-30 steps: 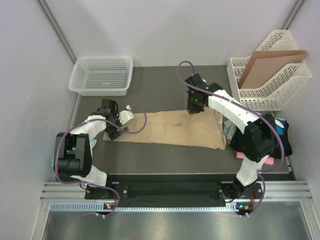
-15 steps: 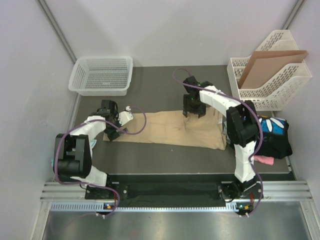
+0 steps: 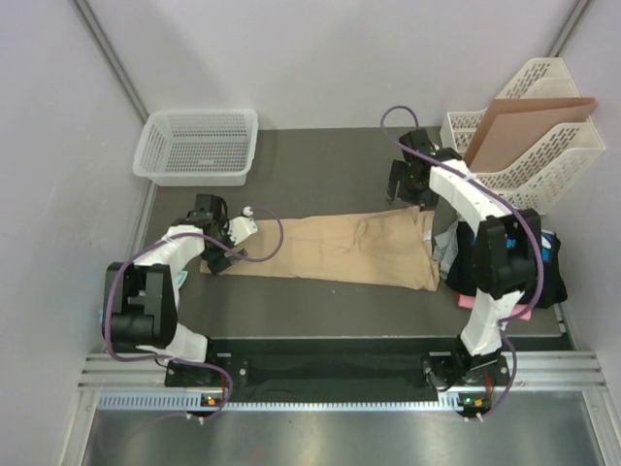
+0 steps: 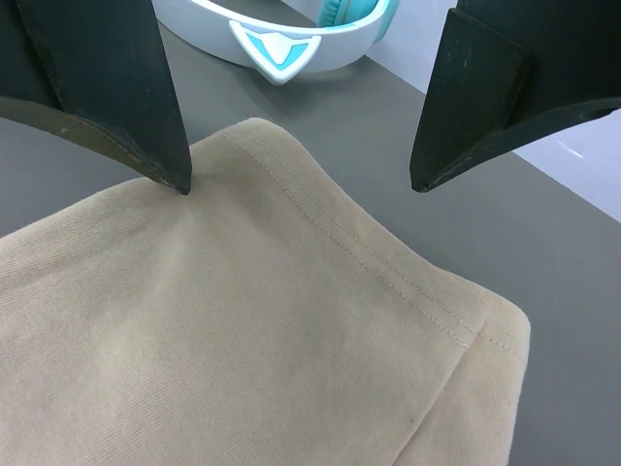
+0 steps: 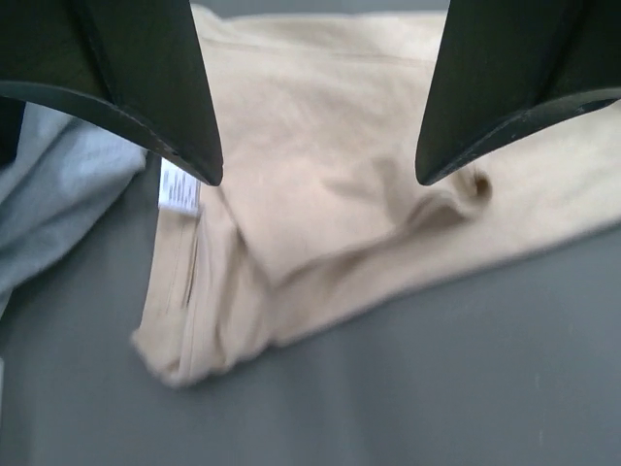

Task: Fold and stack the t-shirts
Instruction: Fold the other side of the tshirt into a rectangle, then grab the bottom of the folded rectangular tshirt with left arm

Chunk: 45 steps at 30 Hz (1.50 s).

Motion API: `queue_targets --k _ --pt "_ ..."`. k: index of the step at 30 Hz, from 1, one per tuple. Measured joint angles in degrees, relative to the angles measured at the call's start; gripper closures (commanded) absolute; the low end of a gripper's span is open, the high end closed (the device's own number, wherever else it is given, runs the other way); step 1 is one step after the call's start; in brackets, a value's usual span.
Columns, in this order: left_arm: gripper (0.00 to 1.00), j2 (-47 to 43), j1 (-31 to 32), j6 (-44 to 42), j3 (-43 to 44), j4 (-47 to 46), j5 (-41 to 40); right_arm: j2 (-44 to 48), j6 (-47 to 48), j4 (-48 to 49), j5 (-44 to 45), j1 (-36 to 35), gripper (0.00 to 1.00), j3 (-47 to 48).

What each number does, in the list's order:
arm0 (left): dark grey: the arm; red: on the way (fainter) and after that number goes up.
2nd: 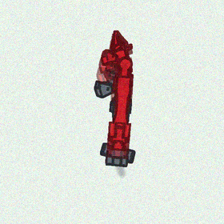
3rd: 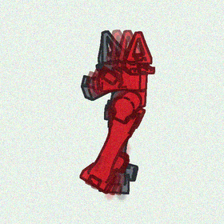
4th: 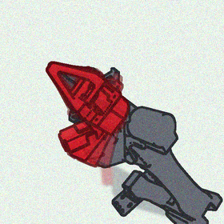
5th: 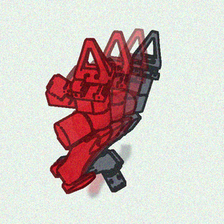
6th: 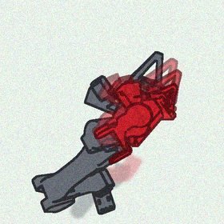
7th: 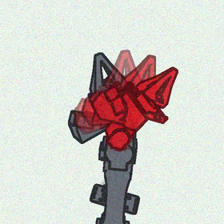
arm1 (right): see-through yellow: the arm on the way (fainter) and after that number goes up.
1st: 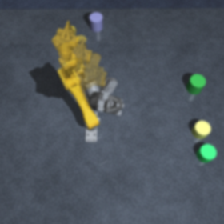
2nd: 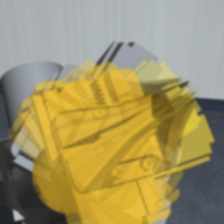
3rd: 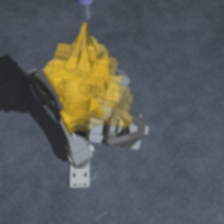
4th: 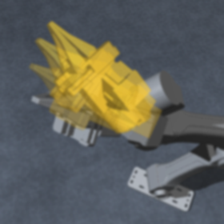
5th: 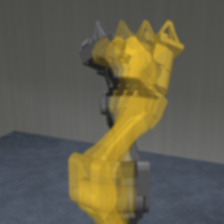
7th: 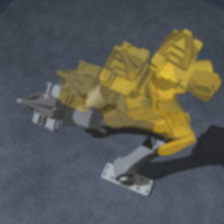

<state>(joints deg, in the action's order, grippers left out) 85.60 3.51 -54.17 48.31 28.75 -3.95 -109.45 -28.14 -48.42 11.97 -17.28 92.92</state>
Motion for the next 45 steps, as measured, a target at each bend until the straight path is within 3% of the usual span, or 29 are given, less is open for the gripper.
queue_targets --k 4,9,17,29,37,38,42,45 --pt "0.01 -0.42 -0.17 1.16 0.79 0.96 0.17 7.48 -0.74 2.89 -4.9 -0.33 0.19 -10.05" --pt "0.01 -0.13 -4.5 5.97 7.67 4.33 4.94 6.34 -1.68 5.53 -9.86 -0.55 0.2 -16.5" --pt "0.01 4.7 -13.62 13.81 19.61 7.93 12.33 -0.57 -3.02 8.2 -10.45 0.72 0.21 -16.31" --pt "0.01 20.46 -15.06 18.18 23.78 19.08 20.2 1.73 -3.15 9.6 -6.03 1.14 0.21 -19.21" --pt "0.01 23.74 -18.03 21.14 27.65 20.5 24.81 3.32 -2.43 9.75 -5.09 0.39 0.21 -20.11" --pt "0.03 23.98 -18.08 21.27 27.78 20.57 25.0 3.54 -2.4 9.57 -5.05 0.33 0.21 -20.28" --pt "0.26 24.98 -18.32 21.44 28.94 21.29 25.59 4.13 -2.43 9.62 -4.92 0.17 0.22 -20.44" --pt "0.28 25.7 -18.88 21.14 29.42 21.2 26.47 4.61 -2.45 9.64 -4.92 0.15 0.23 -20.52"
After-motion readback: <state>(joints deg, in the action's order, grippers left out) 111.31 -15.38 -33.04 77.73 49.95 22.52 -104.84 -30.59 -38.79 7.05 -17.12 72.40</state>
